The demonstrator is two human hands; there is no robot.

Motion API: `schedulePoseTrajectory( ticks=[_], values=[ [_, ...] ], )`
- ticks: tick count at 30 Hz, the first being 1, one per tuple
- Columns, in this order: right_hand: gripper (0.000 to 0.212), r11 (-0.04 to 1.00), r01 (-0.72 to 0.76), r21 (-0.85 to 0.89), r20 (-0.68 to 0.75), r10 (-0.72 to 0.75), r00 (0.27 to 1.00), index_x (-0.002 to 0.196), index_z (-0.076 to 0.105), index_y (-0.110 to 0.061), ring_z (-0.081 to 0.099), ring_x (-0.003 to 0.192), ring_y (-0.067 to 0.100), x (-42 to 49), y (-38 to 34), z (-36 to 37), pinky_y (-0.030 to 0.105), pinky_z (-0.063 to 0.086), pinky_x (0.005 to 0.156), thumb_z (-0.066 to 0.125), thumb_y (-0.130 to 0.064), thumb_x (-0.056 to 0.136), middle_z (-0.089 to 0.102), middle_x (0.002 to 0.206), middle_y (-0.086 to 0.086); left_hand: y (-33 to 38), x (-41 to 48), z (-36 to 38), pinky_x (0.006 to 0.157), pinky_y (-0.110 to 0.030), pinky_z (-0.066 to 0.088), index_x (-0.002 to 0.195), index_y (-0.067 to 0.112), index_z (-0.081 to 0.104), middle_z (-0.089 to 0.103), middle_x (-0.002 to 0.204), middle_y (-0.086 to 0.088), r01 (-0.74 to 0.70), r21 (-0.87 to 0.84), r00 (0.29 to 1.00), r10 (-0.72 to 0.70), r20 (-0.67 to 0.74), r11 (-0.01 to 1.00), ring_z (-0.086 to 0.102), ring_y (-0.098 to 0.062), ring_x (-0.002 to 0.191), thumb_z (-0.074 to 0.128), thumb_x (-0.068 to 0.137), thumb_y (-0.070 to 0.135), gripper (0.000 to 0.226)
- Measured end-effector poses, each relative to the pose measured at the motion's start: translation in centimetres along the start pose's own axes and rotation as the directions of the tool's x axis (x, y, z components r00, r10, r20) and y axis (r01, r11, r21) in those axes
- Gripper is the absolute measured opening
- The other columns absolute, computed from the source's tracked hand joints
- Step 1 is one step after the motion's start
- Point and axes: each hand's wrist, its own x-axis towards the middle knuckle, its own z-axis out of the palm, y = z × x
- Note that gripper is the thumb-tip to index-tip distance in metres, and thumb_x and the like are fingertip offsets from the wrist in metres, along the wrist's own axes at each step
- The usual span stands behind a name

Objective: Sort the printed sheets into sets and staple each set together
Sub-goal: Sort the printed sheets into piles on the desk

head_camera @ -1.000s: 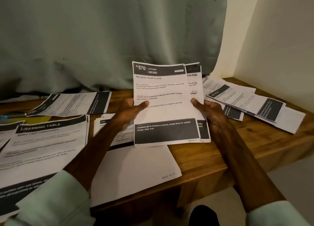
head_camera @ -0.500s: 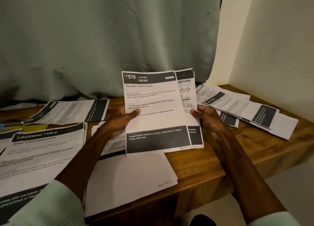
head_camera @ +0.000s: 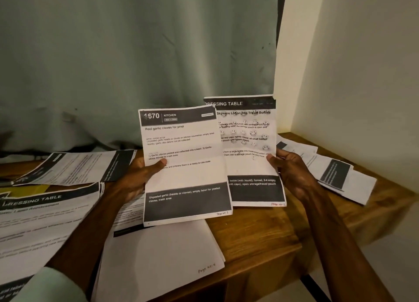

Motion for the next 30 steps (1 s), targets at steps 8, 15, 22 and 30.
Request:
schedulePoseTrajectory(
  ticks=[8,15,22,30],
  values=[
    [0.030,1.000,-0.009,-0.004,0.002,0.009,1.000,0.129,0.068,-0.012,0.070,0.112,0.037,-0.5,-0.2,-0.7,0.059,0.051,0.103,0.059,-0.010,0.101,0.075,0.119,0.010,0.2,-0.3,0.5,0.073,-0.033,0.064,0.129,0.010,0.064,0.076,0.118,-0.007,-0.020,0.006,1.000,0.020,-0.011,1.000,0.075,-0.026,0.102,0.064,0.097,0.006,0.032],
    [0.031,1.000,-0.002,-0.012,-0.007,0.002,1.000,0.131,0.067,-0.013,0.071,0.111,0.035,-0.7,-0.3,-0.4,0.057,0.053,0.102,0.060,-0.011,0.101,0.075,0.119,0.008,0.2,-0.4,0.3,0.073,-0.033,0.064,0.132,0.007,0.062,0.075,0.118,-0.007,-0.025,0.000,1.000,0.025,-0.015,1.000,0.076,-0.024,0.100,0.065,0.096,0.006,0.035],
    [0.032,1.000,0.000,-0.002,-0.005,0.000,1.000,0.132,0.067,-0.014,0.070,0.112,0.034,-1.3,-0.3,-0.2,0.053,0.055,0.099,0.059,-0.010,0.101,0.075,0.119,0.008,-0.1,-0.1,0.0,0.083,-0.038,0.063,0.135,0.006,0.061,0.072,0.126,-0.011,-0.024,0.027,1.000,0.024,-0.006,0.999,0.074,-0.027,0.107,0.067,0.095,0.009,0.040],
    [0.033,1.000,0.005,0.001,0.005,-0.005,1.000,0.132,0.067,-0.012,0.070,0.113,0.033,-1.0,0.1,-0.2,0.057,0.051,0.104,0.061,-0.011,0.100,0.074,0.122,0.008,0.0,-0.4,0.3,0.075,-0.032,0.064,0.131,0.007,0.062,0.075,0.117,-0.004,-0.022,0.026,1.000,0.023,-0.012,0.999,0.076,-0.021,0.098,0.065,0.097,0.007,0.034]
  ],
)
